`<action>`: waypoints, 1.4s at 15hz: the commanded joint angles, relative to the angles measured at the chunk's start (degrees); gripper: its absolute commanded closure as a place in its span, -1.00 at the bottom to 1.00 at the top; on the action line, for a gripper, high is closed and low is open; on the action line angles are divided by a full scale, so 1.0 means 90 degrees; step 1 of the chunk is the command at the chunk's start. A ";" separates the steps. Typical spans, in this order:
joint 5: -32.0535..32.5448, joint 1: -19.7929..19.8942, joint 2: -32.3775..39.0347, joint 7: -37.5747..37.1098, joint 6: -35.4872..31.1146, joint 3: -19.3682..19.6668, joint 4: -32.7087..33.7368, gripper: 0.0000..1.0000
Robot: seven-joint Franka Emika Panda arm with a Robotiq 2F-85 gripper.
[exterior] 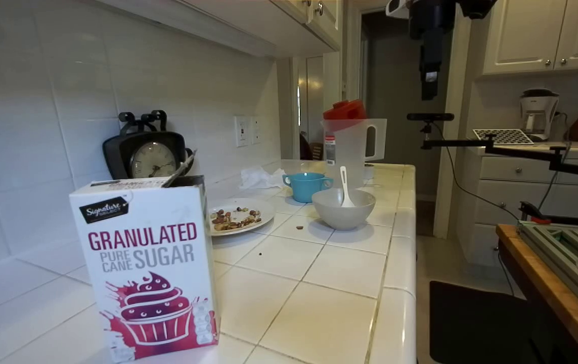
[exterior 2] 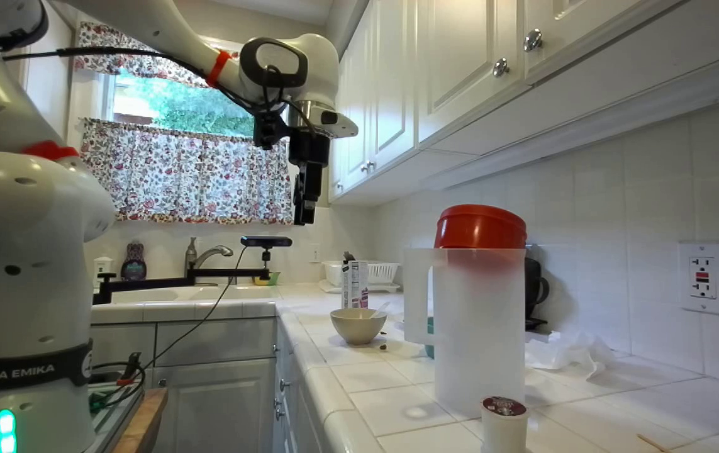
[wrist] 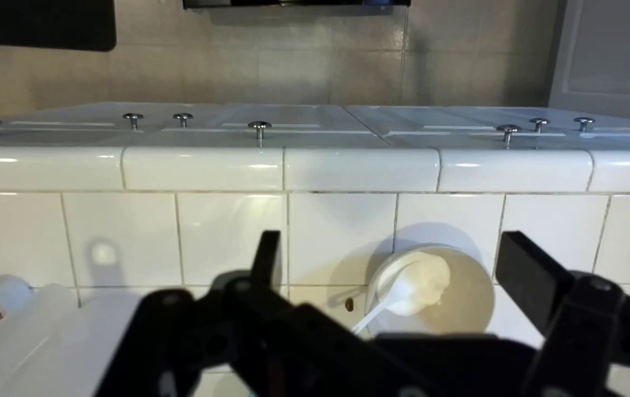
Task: Remove the red lid from the jug.
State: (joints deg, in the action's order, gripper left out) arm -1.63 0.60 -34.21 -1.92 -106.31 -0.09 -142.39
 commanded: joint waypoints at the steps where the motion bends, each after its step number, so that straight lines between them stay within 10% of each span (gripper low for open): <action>1: -0.0664 -0.0021 0.0072 -0.0100 -0.0463 0.0258 0.0165 -1.00; 10: -0.0066 0.0964 0.1060 -0.1392 -0.2293 0.0174 0.1391 -1.00; 21: 0.1071 0.1311 0.3212 -0.3152 0.0216 0.0406 0.4589 -1.00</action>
State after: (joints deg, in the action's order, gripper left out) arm 8.86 13.04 -10.47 -27.45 -110.84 2.08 -108.11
